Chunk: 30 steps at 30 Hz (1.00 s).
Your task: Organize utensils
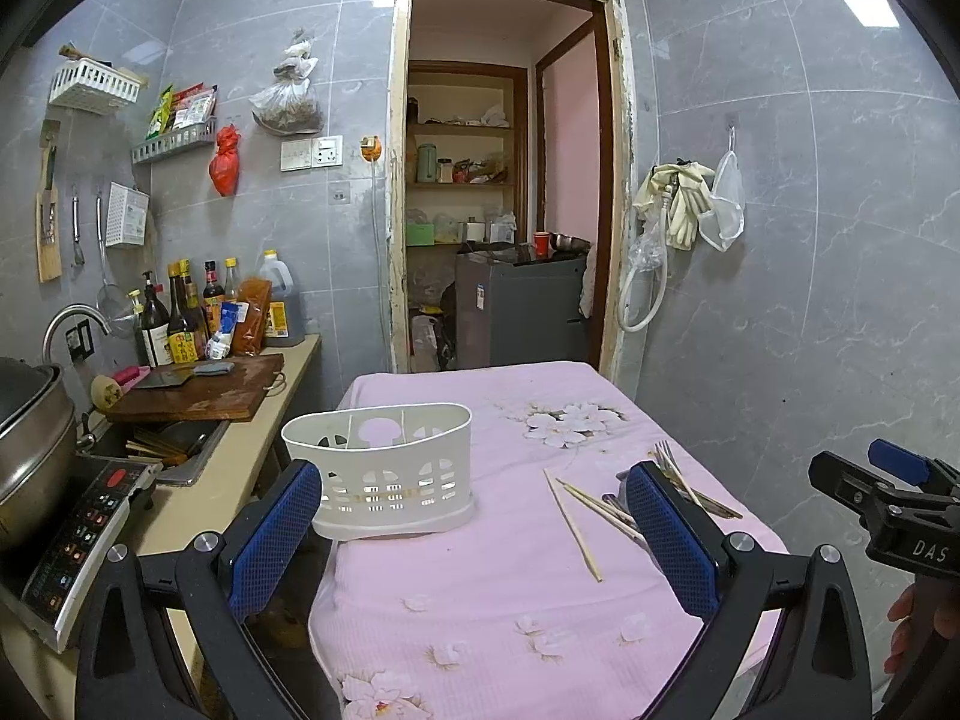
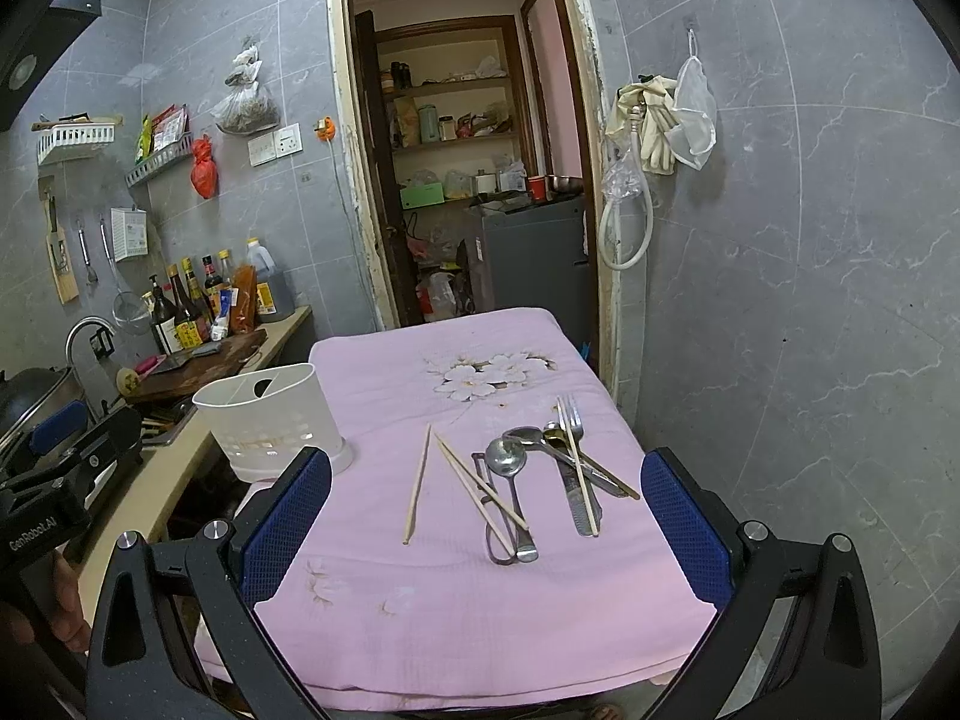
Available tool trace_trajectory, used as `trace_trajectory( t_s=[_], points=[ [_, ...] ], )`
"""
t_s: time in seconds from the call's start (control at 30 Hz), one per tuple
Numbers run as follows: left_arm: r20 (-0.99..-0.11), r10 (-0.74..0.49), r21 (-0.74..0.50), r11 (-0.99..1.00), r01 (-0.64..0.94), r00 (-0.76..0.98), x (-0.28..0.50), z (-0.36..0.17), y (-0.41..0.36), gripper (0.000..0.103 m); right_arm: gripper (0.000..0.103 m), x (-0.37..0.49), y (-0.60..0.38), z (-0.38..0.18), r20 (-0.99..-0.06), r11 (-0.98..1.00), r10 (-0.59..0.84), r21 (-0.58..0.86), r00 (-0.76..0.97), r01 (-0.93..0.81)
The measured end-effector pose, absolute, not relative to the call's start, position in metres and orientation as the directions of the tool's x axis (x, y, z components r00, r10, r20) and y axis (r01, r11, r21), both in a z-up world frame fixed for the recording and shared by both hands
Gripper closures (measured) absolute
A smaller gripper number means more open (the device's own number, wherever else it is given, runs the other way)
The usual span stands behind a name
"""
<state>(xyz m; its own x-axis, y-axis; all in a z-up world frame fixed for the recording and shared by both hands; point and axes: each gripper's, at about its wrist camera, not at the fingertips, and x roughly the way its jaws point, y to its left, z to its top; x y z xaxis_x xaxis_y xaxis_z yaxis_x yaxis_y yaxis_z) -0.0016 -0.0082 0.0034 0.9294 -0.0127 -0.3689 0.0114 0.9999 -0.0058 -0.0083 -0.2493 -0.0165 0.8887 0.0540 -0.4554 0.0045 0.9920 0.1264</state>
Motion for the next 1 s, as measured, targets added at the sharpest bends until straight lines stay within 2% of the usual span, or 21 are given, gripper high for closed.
trace_trajectory(
  t_s=[1.0],
  points=[
    [-0.370, -0.015, -0.006, 1.000, 0.014, 0.929, -0.001, 0.000, -0.013, 0.001, 0.001, -0.003, -0.263, -0.020, -0.465, 0.992, 0.051, 0.123, 0.884, 0.007]
  ],
)
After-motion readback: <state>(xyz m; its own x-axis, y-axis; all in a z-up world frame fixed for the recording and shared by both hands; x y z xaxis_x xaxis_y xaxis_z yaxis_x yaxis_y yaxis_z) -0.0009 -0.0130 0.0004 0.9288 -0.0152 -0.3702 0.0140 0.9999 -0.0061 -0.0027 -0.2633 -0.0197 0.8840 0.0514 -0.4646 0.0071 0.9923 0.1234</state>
